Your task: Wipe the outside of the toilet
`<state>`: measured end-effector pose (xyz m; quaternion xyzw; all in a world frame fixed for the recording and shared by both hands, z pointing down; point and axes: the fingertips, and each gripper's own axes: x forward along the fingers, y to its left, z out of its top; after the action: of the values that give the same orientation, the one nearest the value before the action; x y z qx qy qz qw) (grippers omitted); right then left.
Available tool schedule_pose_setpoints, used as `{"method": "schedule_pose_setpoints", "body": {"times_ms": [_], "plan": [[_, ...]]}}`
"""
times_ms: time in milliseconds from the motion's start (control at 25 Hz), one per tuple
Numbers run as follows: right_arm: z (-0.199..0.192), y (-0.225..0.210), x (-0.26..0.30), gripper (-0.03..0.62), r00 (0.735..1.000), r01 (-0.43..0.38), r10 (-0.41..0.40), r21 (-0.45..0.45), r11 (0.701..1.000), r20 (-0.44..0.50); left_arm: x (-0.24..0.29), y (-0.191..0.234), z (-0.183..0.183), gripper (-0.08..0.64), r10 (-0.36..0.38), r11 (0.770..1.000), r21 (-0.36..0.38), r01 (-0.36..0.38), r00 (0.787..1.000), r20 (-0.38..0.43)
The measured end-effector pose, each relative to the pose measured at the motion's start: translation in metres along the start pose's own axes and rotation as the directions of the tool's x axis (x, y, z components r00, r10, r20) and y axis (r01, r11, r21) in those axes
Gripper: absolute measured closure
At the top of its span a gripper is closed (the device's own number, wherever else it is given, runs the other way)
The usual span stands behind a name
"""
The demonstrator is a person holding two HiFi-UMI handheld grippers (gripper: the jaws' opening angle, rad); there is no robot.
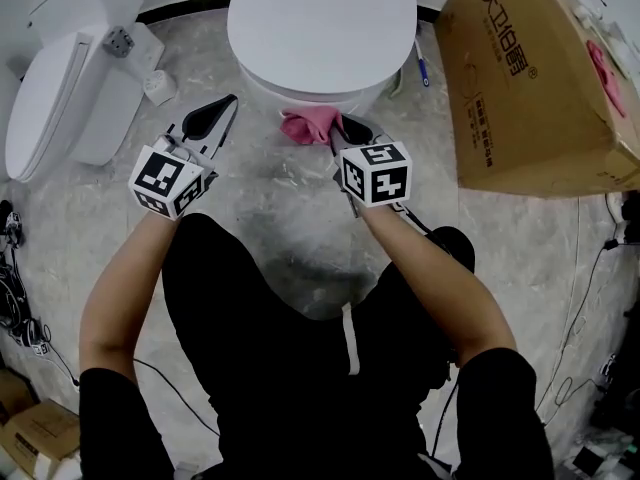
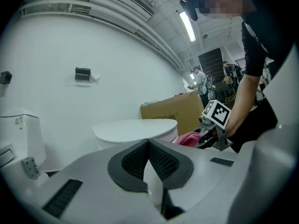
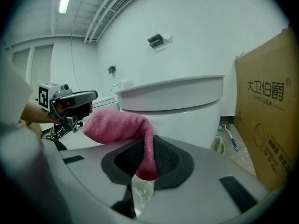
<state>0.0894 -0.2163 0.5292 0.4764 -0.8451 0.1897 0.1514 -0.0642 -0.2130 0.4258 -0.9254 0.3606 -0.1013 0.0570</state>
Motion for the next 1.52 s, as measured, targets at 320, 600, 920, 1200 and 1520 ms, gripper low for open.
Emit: {"method": "schedule_pose_setpoints", "body": {"times_ms": [320,600,920,1200,1520], "plan": [[0.005,-0.082,-0.022,0.523,0.996,0.080,-0.084,0.142,0.987,0.027,0.001,-0.016,-0.002,0.546,-0.032,0.999,0.039,0.032,0.999,-0.011],[0.020,-0.135,-0.014,0.525,0.990,0.137,-0.140,0.142,0.980,0.008,0.006,-0.032,-0.006,0.546,-0.077,0.995,0.058,0.079,0.997,-0.032],[0.031,-0.195,0.005,0.526,0.957,0.287,-0.290,0.190,0.939,-0.012,0.002,-0.029,-0.005,0.546,-0.069,0.997,0.023,0.070,0.997,-0.032],[0.032,-0.205,0.005,0.525,0.967,0.256,-0.253,0.127,0.958,-0.039,0.000,-0.033,-0.011,0.546,-0.092,0.995,0.041,0.094,0.994,-0.055],[0.029,-0.158,-0.087,0.526,0.990,0.119,-0.124,0.083,0.989,0.060,-0.001,-0.011,-0.009,0.546,-0.037,0.999,-0.005,0.037,0.999,-0.020]]}}
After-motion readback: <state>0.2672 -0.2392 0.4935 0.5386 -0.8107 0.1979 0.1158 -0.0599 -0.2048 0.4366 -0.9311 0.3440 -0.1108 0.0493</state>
